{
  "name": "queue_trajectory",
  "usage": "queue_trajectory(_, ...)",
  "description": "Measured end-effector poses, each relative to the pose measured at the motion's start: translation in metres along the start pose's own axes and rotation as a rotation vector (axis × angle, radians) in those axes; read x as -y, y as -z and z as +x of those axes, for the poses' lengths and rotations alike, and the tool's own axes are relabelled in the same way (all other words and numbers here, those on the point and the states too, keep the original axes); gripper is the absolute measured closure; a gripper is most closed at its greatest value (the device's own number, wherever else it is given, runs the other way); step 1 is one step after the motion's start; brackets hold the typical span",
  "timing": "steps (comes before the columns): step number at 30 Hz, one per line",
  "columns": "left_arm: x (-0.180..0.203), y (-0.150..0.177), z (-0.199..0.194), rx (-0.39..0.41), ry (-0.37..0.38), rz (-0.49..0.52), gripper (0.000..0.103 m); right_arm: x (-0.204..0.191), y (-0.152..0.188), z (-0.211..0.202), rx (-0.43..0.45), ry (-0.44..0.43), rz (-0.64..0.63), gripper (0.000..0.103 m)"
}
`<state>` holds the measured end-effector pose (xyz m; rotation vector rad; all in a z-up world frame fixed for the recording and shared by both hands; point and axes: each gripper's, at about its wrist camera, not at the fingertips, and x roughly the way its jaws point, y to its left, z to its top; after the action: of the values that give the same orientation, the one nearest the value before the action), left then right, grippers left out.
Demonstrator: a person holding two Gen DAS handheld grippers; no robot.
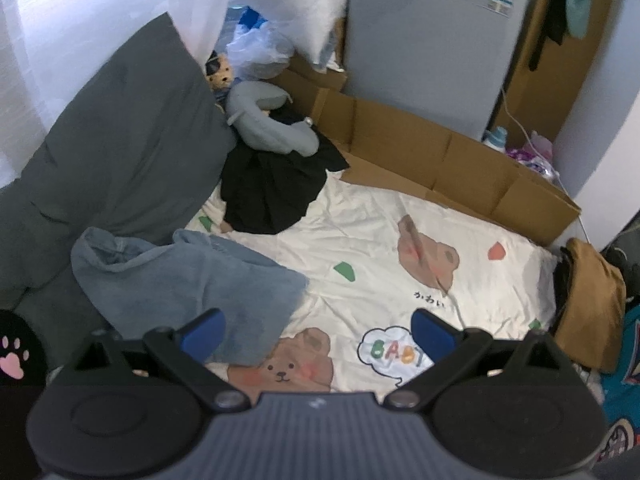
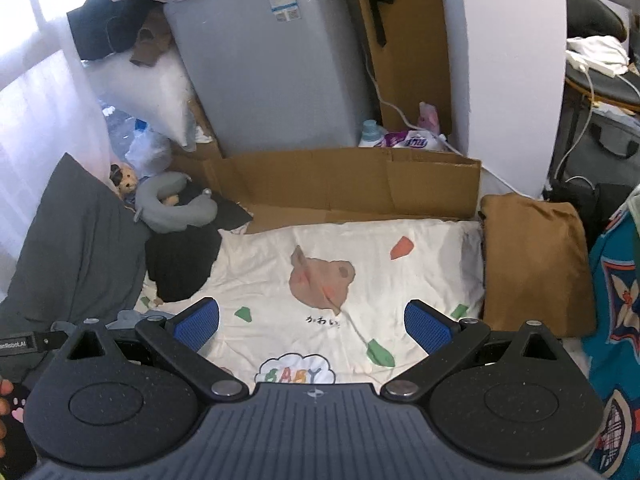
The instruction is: Fold clothes
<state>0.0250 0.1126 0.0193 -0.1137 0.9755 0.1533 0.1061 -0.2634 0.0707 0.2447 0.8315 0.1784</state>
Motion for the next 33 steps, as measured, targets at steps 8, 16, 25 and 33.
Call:
queue_trajectory(8, -0.018, -0.008, 0.004, 0.051, -0.086, -0.012, 0.002, -0.01, -0.003, 0.012, 0.02, 0.004, -0.005, 0.001)
queue_trajectory(16, -0.035, -0.016, 0.022, 0.034, -0.064, -0.064, 0.002, -0.017, -0.007, 0.035, -0.014, -0.009, 0.024, 0.002)
queue_trajectory(25, -0.048, -0.018, 0.054, 0.006, -0.088, -0.06, 0.003, -0.027, -0.009, 0.071, -0.008, 0.001, -0.026, 0.002)
queue_trajectory(33, -0.071, -0.018, 0.086, -0.006, -0.091, -0.109, 0.006, -0.03, -0.007, 0.111, -0.023, -0.009, -0.042, 0.002)
